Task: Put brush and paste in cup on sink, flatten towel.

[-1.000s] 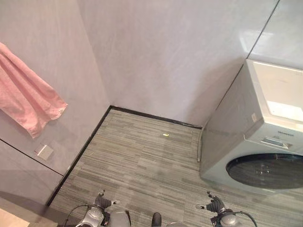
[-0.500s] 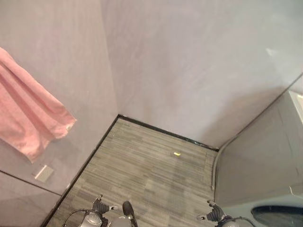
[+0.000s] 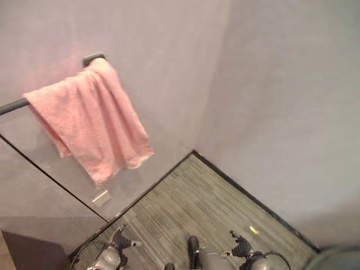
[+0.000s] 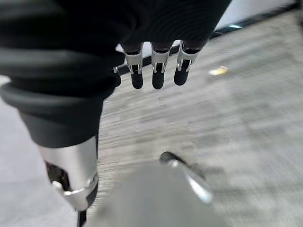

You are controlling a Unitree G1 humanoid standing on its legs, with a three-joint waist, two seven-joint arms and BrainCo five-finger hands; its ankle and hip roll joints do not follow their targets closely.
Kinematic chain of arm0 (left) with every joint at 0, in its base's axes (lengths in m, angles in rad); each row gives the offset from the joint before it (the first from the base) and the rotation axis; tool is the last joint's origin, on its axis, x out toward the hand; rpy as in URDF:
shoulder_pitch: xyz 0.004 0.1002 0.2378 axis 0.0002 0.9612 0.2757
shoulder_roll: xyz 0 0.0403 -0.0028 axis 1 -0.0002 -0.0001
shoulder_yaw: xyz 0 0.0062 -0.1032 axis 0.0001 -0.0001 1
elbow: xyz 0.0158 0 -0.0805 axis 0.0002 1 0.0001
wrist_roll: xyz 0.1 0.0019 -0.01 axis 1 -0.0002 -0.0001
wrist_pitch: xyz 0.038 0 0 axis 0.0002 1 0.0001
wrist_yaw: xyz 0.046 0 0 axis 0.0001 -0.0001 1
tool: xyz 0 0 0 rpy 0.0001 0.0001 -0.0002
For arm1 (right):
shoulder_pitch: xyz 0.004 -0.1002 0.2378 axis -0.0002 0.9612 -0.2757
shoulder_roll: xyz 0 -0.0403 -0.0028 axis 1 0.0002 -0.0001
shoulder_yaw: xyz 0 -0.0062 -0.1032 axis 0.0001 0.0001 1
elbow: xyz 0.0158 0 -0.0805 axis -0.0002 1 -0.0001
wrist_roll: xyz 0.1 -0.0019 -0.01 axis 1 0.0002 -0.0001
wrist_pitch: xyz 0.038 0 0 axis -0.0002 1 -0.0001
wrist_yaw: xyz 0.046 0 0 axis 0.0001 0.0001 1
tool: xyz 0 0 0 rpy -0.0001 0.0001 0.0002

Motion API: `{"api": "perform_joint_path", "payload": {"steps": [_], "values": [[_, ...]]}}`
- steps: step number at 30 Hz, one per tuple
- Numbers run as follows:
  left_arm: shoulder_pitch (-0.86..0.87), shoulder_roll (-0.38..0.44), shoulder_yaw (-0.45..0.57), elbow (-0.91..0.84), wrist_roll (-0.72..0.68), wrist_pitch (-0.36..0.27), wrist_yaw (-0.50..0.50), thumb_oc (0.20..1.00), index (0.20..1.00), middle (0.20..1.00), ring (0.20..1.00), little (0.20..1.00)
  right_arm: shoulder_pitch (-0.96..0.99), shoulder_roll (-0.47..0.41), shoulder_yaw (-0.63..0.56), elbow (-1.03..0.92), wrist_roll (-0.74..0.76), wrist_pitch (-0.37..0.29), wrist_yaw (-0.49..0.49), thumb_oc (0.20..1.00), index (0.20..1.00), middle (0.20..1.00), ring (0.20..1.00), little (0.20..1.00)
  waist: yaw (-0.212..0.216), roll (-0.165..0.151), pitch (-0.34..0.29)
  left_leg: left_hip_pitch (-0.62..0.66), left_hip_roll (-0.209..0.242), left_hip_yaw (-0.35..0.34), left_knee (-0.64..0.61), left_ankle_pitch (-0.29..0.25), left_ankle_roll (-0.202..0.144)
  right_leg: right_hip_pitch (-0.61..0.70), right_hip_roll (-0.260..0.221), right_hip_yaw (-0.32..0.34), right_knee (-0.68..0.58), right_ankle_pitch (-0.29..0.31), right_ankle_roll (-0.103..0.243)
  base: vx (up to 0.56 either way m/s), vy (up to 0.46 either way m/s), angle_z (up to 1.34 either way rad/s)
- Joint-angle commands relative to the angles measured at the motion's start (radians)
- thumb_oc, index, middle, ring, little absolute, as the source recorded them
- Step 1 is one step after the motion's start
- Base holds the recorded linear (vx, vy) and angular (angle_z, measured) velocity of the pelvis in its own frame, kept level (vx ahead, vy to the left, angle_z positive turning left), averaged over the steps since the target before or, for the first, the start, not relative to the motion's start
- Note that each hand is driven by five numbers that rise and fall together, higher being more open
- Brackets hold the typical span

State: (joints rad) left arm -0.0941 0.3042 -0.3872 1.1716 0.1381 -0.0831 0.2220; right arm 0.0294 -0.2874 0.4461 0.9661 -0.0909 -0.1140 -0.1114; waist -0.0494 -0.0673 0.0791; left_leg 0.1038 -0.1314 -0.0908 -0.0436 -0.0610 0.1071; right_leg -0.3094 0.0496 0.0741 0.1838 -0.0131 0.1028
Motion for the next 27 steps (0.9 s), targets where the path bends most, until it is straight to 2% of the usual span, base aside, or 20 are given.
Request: {"api": "perform_joint_path", "payload": {"steps": [1,3,6,7,8,9,12,13,14,15,16,18,20,22,23,27], "values": [[-0.054,-0.015,-0.026,-0.004,0.044,-0.035,0.013,1.000,1.000,1.000,1.000,1.000,-0.023,-0.058,-0.011,-0.029,0.001,-0.026,0.000,1.000,1.000,1.000,1.000,1.000,-0.016,-0.004,0.014,-0.044,0.018,0.041,0.060,0.006,-0.088,0.090,0.022,0.001,-0.063,0.099,0.024,0.21,-0.087,1.59],[-0.049,-0.019,-0.028,0.001,0.051,-0.037,0.017,1.000,1.000,1.000,1.000,1.000,-0.025,-0.056,-0.008,-0.014,-0.001,-0.028,0.000,1.000,1.000,1.000,1.000,1.000,-0.014,-0.007,0.005,-0.045,0.017,0.031,0.060,0.000,-0.091,0.110,0.012,-0.005,-0.091,0.104,0.017,0.19,-0.093,1.24],[-0.034,-0.020,-0.017,-0.001,0.035,-0.040,0.018,1.000,1.000,1.000,1.000,1.000,-0.039,-0.065,-0.001,0.009,-0.005,-0.028,0.003,1.000,1.000,1.000,1.000,1.000,-0.001,-0.003,-0.018,-0.073,0.013,0.038,0.136,0.004,-0.118,0.161,-0.001,-0.023,-0.149,0.112,0.009,0.14,-0.059,0.56],[-0.036,-0.017,-0.017,-0.028,0.025,-0.040,0.018,1.000,1.000,1.000,1.000,1.000,-0.040,-0.084,-0.022,-0.008,0.018,-0.035,-0.008,1.000,1.000,1.000,1.000,1.000,-0.014,-0.009,-0.009,-0.124,0.058,0.167,0.201,0.012,-0.144,0.186,-0.036,-0.070,-0.157,0.103,0.005,0.11,-0.041,0.25],[-0.036,-0.017,-0.017,-0.028,0.025,-0.040,0.018,1.000,1.000,1.000,1.000,1.000,-0.040,-0.083,-0.022,-0.008,0.018,-0.035,-0.008,1.000,1.000,1.000,1.000,1.000,-0.015,-0.010,-0.009,-0.125,0.058,0.167,0.201,0.012,-0.144,0.185,-0.036,-0.070,-0.157,0.103,0.005,0.03,-0.065,0.71],[-0.053,-0.005,-0.017,-0.061,0.019,-0.037,0.014,1.000,1.000,1.000,1.000,1.000,-0.043,-0.106,-0.038,-0.035,0.035,-0.032,-0.021,1.000,1.000,1.000,1.000,1.000,-0.032,-0.022,0.005,-0.155,0.146,0.334,0.231,-0.015,-0.145,0.199,-0.073,-0.126,-0.146,0.079,0.000,0.01,-0.061,0.91],[-0.058,0.022,-0.011,-0.073,0.014,-0.040,0.021,1.000,1.000,1.000,1.000,1.000,-0.033,-0.131,-0.059,-0.101,0.055,-0.036,-0.015,1.000,1.000,1.000,1.000,1.000,-0.030,-0.019,0.000,-0.158,0.162,0.313,0.187,-0.003,-0.152,0.199,-0.070,-0.145,-0.136,0.060,-0.004,0.05,-0.005,1.05],[-0.053,0.039,-0.009,-0.093,0.013,-0.040,0.018,1.000,1.000,1.000,1.000,1.000,0.003,-0.160,-0.108,-0.171,0.106,-0.045,0.002,1.000,1.000,1.000,1.000,1.000,-0.043,-0.033,-0.007,-0.193,0.233,0.348,0.171,0.054,-0.180,0.205,-0.113,-0.167,-0.131,0.060,0.005,0.14,0.081,0.49],[-0.045,0.047,0.001,-0.102,0.010,-0.042,0.014,1.000,1.000,1.000,1.000,1.000,0.018,-0.170,-0.134,-0.194,0.144,-0.050,0.016,1.000,1.000,1.000,1.000,1.000,-0.044,-0.033,-0.010,-0.192,0.258,0.348,0.161,0.067,-0.190,0.208,-0.123,-0.174,-0.131,0.054,0.009,0.10,0.077,0.53],[-0.044,0.047,0.000,-0.103,0.010,-0.041,0.014,1.000,1.000,1.000,1.000,1.000,0.020,-0.172,-0.135,-0.196,0.145,-0.049,0.018,1.000,1.000,1.000,1.000,1.000,-0.044,-0.033,-0.011,-0.191,0.258,0.348,0.159,0.068,-0.191,0.209,-0.123,-0.174,-0.130,0.053,0.009,0.15,0.109,0.65],[-0.027,0.071,0.022,-0.123,0.001,-0.044,0.014,1.000,1.000,1.000,1.000,1.000,0.039,-0.193,-0.186,-0.244,0.233,-0.064,0.039,1.000,1.000,1.000,1.000,1.000,-0.040,-0.016,-0.018,-0.191,0.305,0.329,0.116,0.126,-0.216,0.213,-0.132,-0.179,-0.122,0.036,0.017,0.16,0.131,0.29],[-0.002,0.108,0.042,-0.177,0.001,-0.051,-0.002,1.000,1.000,1.000,1.000,1.000,0.050,-0.220,-0.221,-0.292,0.283,-0.074,0.068,1.000,1.000,1.000,1.000,1.000,-0.036,0.004,-0.028,-0.164,0.299,0.300,0.079,0.114,-0.217,0.218,-0.131,-0.177,-0.116,0.023,0.021,0.19,0.161,-0.17],[0.004,0.141,0.039,-0.227,0.019,-0.059,-0.024,1.000,1.000,1.000,1.000,1.000,0.049,-0.243,-0.248,-0.312,0.304,-0.078,0.079,1.000,1.000,1.000,1.000,1.000,-0.036,0.021,-0.034,-0.151,0.286,0.304,0.059,0.109,-0.217,0.233,-0.146,-0.181,-0.118,0.024,0.027,0.12,0.149,-0.19],[0.011,0.164,0.039,-0.259,0.027,-0.063,-0.030,1.000,1.000,1.000,1.000,1.000,0.037,-0.260,-0.256,-0.332,0.301,-0.077,0.080,1.000,1.000,1.000,1.000,1.000,-0.032,0.023,-0.032,-0.146,0.275,0.296,0.067,0.100,-0.214,0.241,-0.155,-0.175,-0.122,0.030,0.030,0.11,0.169,-0.03],[0.019,0.231,0.054,-0.360,0.020,-0.079,-0.052,1.000,1.000,1.000,1.000,1.000,0.008,-0.292,-0.275,-0.393,0.321,-0.082,0.089,1.000,1.000,1.000,1.000,1.000,-0.020,0.025,-0.034,-0.145,0.256,0.297,0.081,0.079,-0.205,0.258,-0.177,-0.163,-0.130,0.041,0.041,0.13,0.209,-0.01],[0.006,0.302,0.060,-0.468,0.011,-0.094,-0.061,1.000,1.000,1.000,1.000,1.000,-0.041,-0.329,-0.282,-0.438,0.345,-0.086,0.096,1.000,1.000,1.000,1.000,1.000,-0.005,0.023,-0.034,-0.139,0.230,0.304,0.095,0.049,-0.188,0.268,-0.208,-0.153,-0.131,0.057,0.061,0.08,0.210,-0.02]]}}
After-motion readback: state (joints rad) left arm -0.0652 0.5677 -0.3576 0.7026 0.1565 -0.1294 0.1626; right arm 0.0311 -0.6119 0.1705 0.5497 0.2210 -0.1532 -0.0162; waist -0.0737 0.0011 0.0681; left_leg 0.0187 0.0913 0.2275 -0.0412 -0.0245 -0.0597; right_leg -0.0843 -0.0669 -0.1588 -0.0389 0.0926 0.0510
